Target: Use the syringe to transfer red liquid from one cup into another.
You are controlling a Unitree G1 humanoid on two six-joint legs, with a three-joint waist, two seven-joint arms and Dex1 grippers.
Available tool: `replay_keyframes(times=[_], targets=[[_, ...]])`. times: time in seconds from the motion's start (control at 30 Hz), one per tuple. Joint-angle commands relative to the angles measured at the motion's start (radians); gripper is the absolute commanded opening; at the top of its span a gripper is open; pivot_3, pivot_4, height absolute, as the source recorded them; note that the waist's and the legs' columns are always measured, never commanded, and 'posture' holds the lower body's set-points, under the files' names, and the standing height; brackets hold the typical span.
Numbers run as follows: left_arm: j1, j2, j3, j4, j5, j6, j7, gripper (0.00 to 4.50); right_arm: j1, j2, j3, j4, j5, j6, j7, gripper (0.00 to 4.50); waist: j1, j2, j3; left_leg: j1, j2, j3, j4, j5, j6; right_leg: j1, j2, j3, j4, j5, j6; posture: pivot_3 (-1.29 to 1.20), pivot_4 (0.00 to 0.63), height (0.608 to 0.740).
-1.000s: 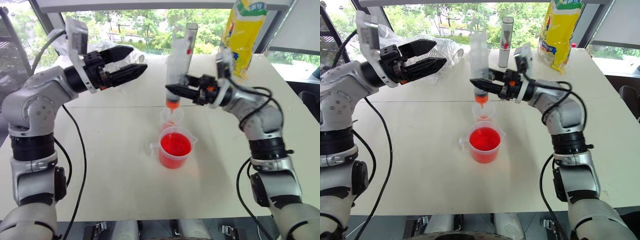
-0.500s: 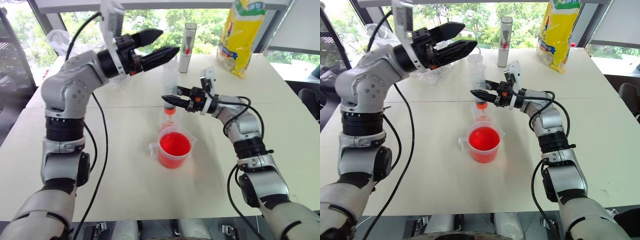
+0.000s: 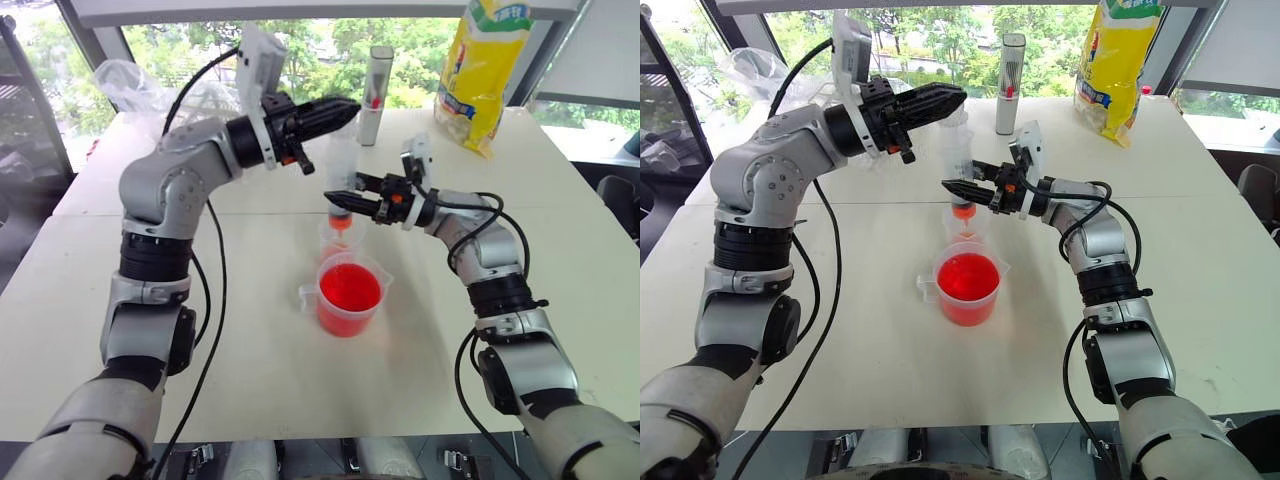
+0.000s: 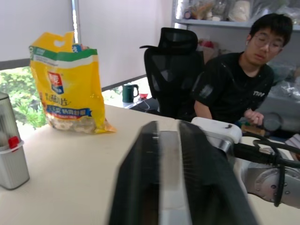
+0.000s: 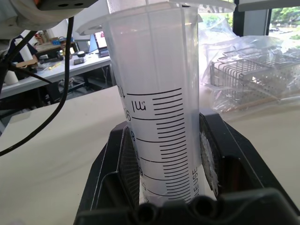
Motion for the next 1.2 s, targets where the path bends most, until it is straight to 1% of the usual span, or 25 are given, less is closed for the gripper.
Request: replay_keyframes(times=[0.03,0.33,0.7,1.2], targets=[[-0.002,0.002,0.016,-0.034,-0.01,0.0,-0.009,0.04,-0.014,0.001,-0.022,-0.044,0.006,-0.005,0.004,1.39,0.0,0.0,0.0,0.0,0.0,0.0,0.0,0.0,0.0,0.0,0.0,0.0,0.0,0.0,0.0,0.0,0.15,0.74],[0.059,0.023,-0.044,-0.081,0.019,0.01,-0.046,0.04,-0.027,-0.008,-0.033,-0.074,0.018,0.024,0.008,1.39,0.0,0.0,0.0,0.0,0.0,0.0,0.0,0.0,0.0,0.0,0.0,0.0,0.0,0.0,0.0,0.0,0.15,0.74],[0.103,0.002,-0.068,-0.074,0.049,-0.015,-0.054,0.04,-0.04,-0.03,-0.067,-0.16,0.048,0.091,-0.004,1.39,0.0,0.0,0.0,0.0,0.0,0.0,0.0,0.0,0.0,0.0,0.0,0.0,0.0,0.0,0.0,0.0,0.15,0.74],[0.155,-0.018,-0.091,-0.096,0.071,-0.016,-0.061,0.04,-0.082,-0.04,-0.09,-0.167,0.063,0.114,-0.011,1.39,0.001,0.0,0.0,0.0,0.0,0.0,0.0,0.0,0.0,0.0,0.0,0.0,0.0,0.0,0.0,0.0,0.15,0.74]])
